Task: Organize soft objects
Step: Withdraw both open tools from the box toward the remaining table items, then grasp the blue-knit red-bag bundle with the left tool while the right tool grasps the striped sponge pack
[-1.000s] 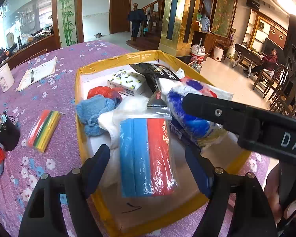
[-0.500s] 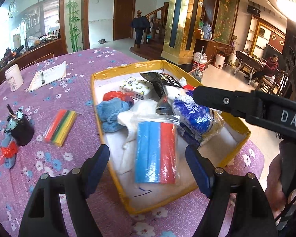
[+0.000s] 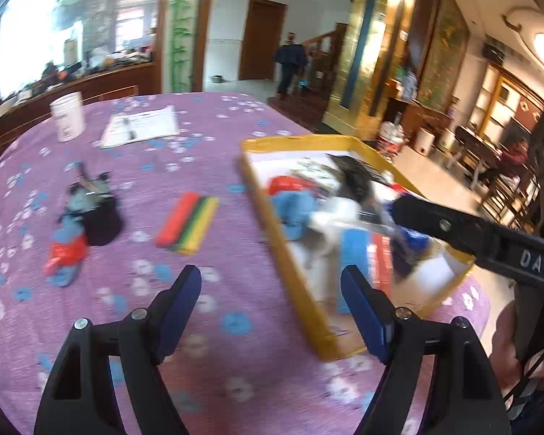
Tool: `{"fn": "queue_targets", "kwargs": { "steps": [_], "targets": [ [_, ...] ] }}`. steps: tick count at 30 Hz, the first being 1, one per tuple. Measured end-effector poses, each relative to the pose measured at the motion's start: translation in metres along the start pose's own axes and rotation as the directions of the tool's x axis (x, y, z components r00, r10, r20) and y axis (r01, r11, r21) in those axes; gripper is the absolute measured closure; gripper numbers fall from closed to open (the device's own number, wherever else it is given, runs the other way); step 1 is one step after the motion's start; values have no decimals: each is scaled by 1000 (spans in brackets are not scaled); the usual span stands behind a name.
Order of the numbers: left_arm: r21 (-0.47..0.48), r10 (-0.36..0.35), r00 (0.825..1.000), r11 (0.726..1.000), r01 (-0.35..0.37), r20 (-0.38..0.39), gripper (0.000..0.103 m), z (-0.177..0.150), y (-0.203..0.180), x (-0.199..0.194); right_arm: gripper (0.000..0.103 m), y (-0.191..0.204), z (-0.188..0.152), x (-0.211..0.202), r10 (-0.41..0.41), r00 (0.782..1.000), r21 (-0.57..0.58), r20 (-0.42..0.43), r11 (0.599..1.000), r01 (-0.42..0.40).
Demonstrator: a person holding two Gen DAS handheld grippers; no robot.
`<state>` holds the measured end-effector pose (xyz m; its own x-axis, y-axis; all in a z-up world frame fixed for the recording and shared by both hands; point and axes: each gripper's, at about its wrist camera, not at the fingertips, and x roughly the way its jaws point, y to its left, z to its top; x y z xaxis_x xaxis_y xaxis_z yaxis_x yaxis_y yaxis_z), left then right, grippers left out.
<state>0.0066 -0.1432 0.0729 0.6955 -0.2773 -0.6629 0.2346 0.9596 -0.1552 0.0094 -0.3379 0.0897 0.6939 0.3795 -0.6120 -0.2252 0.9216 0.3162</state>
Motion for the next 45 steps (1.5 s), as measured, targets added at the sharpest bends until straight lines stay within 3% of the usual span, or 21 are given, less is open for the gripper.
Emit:
{"fn": "queue_targets", "kwargs": {
  "steps": [7, 13, 19, 21, 23, 24, 26, 27, 28, 30, 37, 45],
  "targets": [
    [-104, 148, 989, 984, -147, 9, 25, 5, 80, -20, 38, 36, 2, 27, 92, 993, -35, -79, 995, -95],
    [-135, 260, 960, 953, -272, -104, 24, 9, 142, -7, 38, 64, -1, 44, 120, 986, -67, -116, 989, -128],
    [-128, 273, 944, 946, -299, -187, 24, 17, 174, 27, 38, 73, -5, 53, 112, 984, -82, -140, 989, -124],
    [-121, 260, 946, 951, -286, -191, 24, 19, 176, 39, 38, 72, -4, 55, 105, 984, -81, -145, 990, -118],
    [-102, 298, 934, 941, -322, -198, 24, 20, 175, 49, 38, 72, -3, 58, 100, 983, -78, -153, 991, -113],
    [-95, 314, 929, 937, -337, -196, 27, 20, 174, 53, 38, 73, -2, 60, 100, 982, -76, -158, 991, -113],
    [-86, 329, 924, 933, -350, -195, 47, 17, 174, 59, 38, 75, 1, 66, 105, 979, -70, -173, 991, -118],
    [-91, 331, 921, 930, -355, -207, 64, 15, 176, 61, 38, 77, 3, 69, 105, 978, -63, -180, 991, -119],
    [-100, 321, 925, 933, -346, -205, 71, 14, 177, 60, 38, 78, 6, 74, 108, 976, -53, -189, 991, -120],
    [-118, 324, 927, 930, -349, -187, 74, 13, 180, 53, 38, 80, 12, 86, 108, 973, -32, -205, 993, -117],
    [-177, 312, 947, 930, -322, -83, 74, 16, 188, 20, 38, 101, 28, 149, 65, 952, 29, -299, 998, -59],
    [-194, 278, 959, 939, -283, -49, 74, 18, 187, 8, 38, 99, 34, 202, -33, 932, 76, -360, 995, 65]
  ]
}}
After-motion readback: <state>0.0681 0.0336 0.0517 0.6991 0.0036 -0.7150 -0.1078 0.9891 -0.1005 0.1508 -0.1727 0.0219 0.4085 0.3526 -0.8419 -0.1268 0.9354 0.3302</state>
